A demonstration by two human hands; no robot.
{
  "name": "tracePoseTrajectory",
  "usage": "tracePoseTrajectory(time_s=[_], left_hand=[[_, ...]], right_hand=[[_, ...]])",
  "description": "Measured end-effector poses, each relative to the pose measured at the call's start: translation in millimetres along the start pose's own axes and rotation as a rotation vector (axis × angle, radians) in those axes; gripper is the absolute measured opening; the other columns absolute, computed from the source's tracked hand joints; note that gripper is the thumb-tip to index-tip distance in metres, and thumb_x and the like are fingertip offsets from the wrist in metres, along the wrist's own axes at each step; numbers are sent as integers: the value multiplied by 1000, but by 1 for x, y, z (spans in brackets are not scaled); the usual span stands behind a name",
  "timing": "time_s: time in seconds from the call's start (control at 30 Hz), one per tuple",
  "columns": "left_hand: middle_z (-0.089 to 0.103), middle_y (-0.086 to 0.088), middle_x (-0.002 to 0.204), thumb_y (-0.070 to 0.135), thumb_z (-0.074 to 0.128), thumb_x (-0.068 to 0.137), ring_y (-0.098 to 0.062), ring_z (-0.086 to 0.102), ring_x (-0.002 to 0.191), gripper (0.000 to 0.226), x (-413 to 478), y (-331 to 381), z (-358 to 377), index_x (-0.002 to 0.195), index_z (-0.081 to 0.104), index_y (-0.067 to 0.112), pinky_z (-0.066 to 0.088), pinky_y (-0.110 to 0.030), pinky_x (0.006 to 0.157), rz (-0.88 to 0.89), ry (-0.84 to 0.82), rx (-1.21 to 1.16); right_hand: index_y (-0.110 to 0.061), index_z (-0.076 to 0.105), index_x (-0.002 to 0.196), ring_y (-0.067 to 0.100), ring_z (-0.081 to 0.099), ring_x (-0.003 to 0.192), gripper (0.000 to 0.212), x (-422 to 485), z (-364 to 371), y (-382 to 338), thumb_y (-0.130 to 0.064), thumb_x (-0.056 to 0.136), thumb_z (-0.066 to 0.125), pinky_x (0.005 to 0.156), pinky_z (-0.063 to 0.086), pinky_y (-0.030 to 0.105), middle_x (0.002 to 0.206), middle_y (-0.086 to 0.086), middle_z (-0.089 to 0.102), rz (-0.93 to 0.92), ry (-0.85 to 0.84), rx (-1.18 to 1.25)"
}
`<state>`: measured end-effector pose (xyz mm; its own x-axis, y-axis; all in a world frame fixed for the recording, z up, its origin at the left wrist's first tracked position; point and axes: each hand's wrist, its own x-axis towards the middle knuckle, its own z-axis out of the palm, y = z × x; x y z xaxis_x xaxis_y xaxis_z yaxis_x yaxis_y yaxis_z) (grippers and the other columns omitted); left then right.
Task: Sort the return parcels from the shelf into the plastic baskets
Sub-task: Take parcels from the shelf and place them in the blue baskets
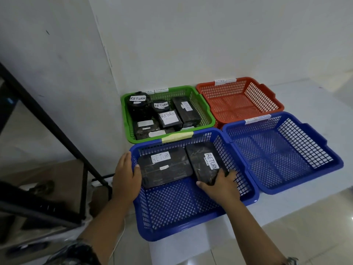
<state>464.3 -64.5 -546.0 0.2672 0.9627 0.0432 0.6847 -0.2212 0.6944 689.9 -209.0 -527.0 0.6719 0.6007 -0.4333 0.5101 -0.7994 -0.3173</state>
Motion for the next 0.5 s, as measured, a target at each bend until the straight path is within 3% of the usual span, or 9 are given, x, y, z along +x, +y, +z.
tracePoseTrajectory(time_s=[0.13,0.27,0.4,0.5], left_hand=[[27,-12,152,14,42,97,-25,25,140,53,0,-2,0,146,24,4,21,-38,115,11,-3,18],[26,-13,152,17,42,97,-25,24,140,54,0,1,-2,146,23,3,21,-37,115,19,-12,66],[23,-10,153,30,40,98,-24,20,141,59,3,4,-8,147,20,5,21,-40,113,11,-86,182],[16,-7,156,40,33,98,-25,8,144,61,6,6,-24,148,16,9,19,-45,114,19,-180,269]], right_hand=[[-10,14,147,38,40,128,104,-2,-4,2,-72,76,56,100,42,42,151,15,6,-40,10,-114],[-11,13,148,39,37,130,103,-3,-6,-1,-73,77,54,102,41,43,152,15,7,-46,4,-137],[-12,13,149,38,23,138,99,-18,-13,-3,-74,80,47,105,36,45,155,15,4,-59,45,-201],[-11,15,149,37,14,141,92,-41,-23,-12,-71,85,41,109,31,46,156,16,7,-153,178,-272]])
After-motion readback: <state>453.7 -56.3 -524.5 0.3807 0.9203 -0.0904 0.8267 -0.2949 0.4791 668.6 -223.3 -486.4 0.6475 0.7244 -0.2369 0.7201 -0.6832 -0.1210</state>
